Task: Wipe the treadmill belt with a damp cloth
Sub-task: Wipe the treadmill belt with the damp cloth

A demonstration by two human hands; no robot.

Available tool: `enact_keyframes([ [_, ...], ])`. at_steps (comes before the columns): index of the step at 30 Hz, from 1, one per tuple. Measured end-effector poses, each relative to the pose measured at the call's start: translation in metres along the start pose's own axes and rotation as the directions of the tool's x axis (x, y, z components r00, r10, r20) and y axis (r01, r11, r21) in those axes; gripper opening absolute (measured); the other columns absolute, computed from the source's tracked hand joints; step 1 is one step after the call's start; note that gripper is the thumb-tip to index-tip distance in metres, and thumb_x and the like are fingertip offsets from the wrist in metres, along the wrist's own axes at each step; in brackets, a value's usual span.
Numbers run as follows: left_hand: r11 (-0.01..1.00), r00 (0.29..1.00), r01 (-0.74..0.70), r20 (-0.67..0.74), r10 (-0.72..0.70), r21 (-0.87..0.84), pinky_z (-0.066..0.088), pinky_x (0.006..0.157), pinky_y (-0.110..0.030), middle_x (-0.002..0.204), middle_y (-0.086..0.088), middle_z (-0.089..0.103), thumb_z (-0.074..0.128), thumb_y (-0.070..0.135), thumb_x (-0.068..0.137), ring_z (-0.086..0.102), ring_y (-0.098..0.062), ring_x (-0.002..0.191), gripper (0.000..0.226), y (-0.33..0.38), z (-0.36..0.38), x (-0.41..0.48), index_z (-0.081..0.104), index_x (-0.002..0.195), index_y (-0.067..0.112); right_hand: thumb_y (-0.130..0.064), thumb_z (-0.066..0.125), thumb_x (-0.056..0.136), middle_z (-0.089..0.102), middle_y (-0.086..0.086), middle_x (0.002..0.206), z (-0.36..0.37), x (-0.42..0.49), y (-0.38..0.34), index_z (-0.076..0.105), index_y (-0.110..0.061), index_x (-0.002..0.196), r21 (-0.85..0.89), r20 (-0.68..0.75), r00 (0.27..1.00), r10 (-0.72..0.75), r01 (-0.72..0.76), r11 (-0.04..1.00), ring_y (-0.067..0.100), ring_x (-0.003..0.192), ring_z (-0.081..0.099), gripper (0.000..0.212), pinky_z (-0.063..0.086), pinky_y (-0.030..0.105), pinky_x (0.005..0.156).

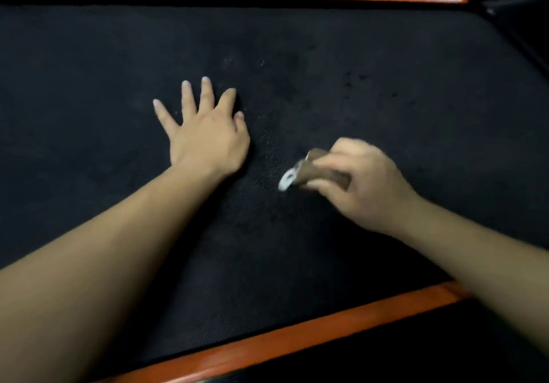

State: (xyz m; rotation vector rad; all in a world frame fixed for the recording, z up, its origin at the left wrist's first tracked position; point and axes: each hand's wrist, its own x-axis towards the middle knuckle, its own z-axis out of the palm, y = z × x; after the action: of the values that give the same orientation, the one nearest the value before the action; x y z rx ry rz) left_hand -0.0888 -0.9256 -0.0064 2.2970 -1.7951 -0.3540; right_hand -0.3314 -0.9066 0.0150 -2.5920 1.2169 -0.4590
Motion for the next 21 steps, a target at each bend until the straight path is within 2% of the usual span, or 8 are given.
enact_keyframes([
  [4,0.999,0.999,0.033,-0.022,-0.032,0.029,-0.013,0.119,-0.066,0.172,-0.002,0.002,0.021,0.045,0.107,-0.010,-0.027,0.158,0.056,-0.001,0.004,-0.001,0.016,0.162,0.033,-0.047,0.068,0.087,0.055,-0.001,0.092,-0.005,0.070,0.063,0.072,-0.025,0.103,-0.012,-0.216,0.927,0.307,-0.317,0.948,0.028,0.093,0.060,0.028,0.046,0.035,0.079],
  [6,0.997,0.999,0.043,-0.017,-0.042,0.062,-0.013,0.120,-0.065,0.172,-0.001,-0.002,0.017,0.046,0.107,-0.012,-0.026,0.158,0.057,0.002,0.005,0.002,0.013,0.162,0.034,-0.045,0.068,0.086,0.056,0.000,0.091,0.008,0.062,0.047,0.073,-0.025,0.102,0.008,-0.209,0.950,0.232,-0.235,0.972,0.027,0.087,0.060,0.026,0.047,0.034,0.075],
  [10,0.994,0.998,0.065,-0.010,-0.064,0.088,-0.013,0.120,-0.065,0.172,0.001,-0.006,0.014,0.047,0.107,-0.015,-0.023,0.157,0.058,0.003,0.006,0.001,0.009,0.163,0.035,-0.044,0.066,0.085,0.051,-0.006,0.081,0.006,0.036,0.020,0.074,-0.028,0.101,0.125,0.001,0.999,-0.051,0.050,0.991,0.018,0.077,0.055,0.024,0.044,0.034,0.072],
  [11,0.993,0.998,0.068,-0.008,-0.067,0.094,-0.013,0.120,-0.065,0.172,0.001,-0.006,0.013,0.047,0.106,-0.015,-0.023,0.157,0.058,0.003,0.006,0.002,0.008,0.163,0.035,-0.046,0.064,0.086,0.053,-0.005,0.082,0.003,0.053,0.032,0.074,-0.028,0.101,0.050,-0.020,0.998,-0.067,0.068,0.996,0.021,0.080,0.056,0.026,0.045,0.035,0.073],
  [13,0.992,0.997,0.071,0.005,-0.072,0.108,-0.012,0.120,-0.065,0.172,0.001,-0.006,0.012,0.048,0.106,-0.014,-0.023,0.157,0.058,0.003,0.007,0.002,0.008,0.163,0.036,-0.049,0.063,0.088,0.059,-0.003,0.089,-0.003,0.101,0.064,0.074,-0.027,0.103,-0.034,-0.142,0.985,0.094,-0.100,0.994,0.028,0.090,0.061,0.029,0.047,0.036,0.076],
  [15,0.992,0.998,0.069,0.002,-0.070,0.106,-0.011,0.120,-0.065,0.172,0.001,-0.005,0.012,0.049,0.106,-0.014,-0.023,0.157,0.058,0.003,0.007,0.003,0.009,0.163,0.036,-0.049,0.064,0.088,0.062,-0.002,0.097,-0.002,0.129,0.080,0.073,-0.028,0.103,0.004,-0.217,0.937,0.274,-0.280,0.960,0.029,0.097,0.062,0.028,0.046,0.035,0.078],
  [16,0.992,0.998,0.070,-0.003,-0.070,0.104,-0.011,0.120,-0.065,0.172,0.001,-0.005,0.012,0.048,0.106,-0.014,-0.023,0.157,0.058,0.003,0.007,0.004,0.009,0.163,0.036,-0.048,0.065,0.088,0.063,0.000,0.100,0.004,0.129,0.075,0.073,-0.028,0.104,0.022,-0.220,0.933,0.285,-0.288,0.957,0.029,0.098,0.062,0.026,0.046,0.034,0.079],
  [21,0.991,0.997,0.071,-0.011,-0.070,0.115,-0.010,0.121,-0.065,0.172,0.001,-0.004,0.013,0.048,0.106,-0.013,-0.023,0.157,0.058,0.005,0.009,0.002,0.009,0.162,0.036,-0.048,0.066,0.088,0.054,-0.007,0.085,0.012,0.090,0.034,0.072,-0.030,0.100,0.083,-0.026,0.999,-0.021,0.023,0.996,0.019,0.086,0.057,0.023,0.045,0.034,0.077],
])
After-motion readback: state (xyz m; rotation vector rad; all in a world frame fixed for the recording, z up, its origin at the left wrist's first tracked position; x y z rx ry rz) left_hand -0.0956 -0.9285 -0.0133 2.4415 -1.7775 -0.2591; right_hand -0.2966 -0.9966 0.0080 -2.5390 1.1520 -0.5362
